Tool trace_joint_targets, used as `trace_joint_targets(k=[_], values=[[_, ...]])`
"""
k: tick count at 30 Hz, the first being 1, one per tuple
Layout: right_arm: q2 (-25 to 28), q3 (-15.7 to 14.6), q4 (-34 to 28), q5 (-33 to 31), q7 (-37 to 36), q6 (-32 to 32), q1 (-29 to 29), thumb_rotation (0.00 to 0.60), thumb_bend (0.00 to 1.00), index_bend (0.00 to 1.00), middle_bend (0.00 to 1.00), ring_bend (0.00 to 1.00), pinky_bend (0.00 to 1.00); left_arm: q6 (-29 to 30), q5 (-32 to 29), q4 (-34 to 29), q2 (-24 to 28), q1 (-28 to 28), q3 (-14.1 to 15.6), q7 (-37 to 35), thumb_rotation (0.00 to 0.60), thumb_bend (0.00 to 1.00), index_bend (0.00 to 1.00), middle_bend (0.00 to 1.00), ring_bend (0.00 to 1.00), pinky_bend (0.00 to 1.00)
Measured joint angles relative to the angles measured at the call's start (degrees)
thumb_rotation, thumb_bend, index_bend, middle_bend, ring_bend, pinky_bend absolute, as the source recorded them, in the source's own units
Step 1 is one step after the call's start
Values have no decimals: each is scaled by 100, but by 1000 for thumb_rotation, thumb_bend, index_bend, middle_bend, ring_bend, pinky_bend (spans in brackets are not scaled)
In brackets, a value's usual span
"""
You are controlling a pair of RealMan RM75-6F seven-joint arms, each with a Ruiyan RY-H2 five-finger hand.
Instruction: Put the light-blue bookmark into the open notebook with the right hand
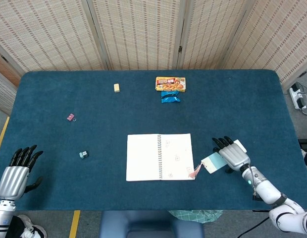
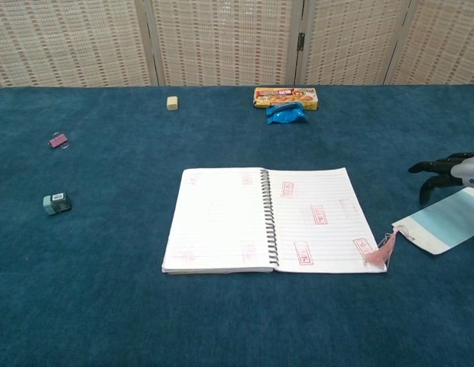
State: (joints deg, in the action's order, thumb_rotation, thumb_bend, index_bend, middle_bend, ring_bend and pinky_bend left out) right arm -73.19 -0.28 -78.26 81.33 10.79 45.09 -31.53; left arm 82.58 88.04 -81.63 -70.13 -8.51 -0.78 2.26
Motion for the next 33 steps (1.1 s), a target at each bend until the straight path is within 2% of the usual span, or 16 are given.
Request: trace_joint_targets(k=[12, 20, 33], values=[[-143, -47, 172, -61, -30, -54, -85, 600, 115, 298, 0, 0, 0, -33, -41, 33, -15, -14, -17, -1, 600, 332, 180, 74, 0, 0], [-239, -88, 289, 52, -85, 113, -75, 600, 149, 478, 10, 0, 0, -36, -39, 40, -16, -16, -14, -4, 600, 331, 179, 75, 0, 0], [-202, -96, 207, 214, -84, 473, -33, 600, 152, 502, 22, 0, 0, -4, -15, 43, -9, -7, -8, -33, 600, 331, 179, 74, 0, 0]])
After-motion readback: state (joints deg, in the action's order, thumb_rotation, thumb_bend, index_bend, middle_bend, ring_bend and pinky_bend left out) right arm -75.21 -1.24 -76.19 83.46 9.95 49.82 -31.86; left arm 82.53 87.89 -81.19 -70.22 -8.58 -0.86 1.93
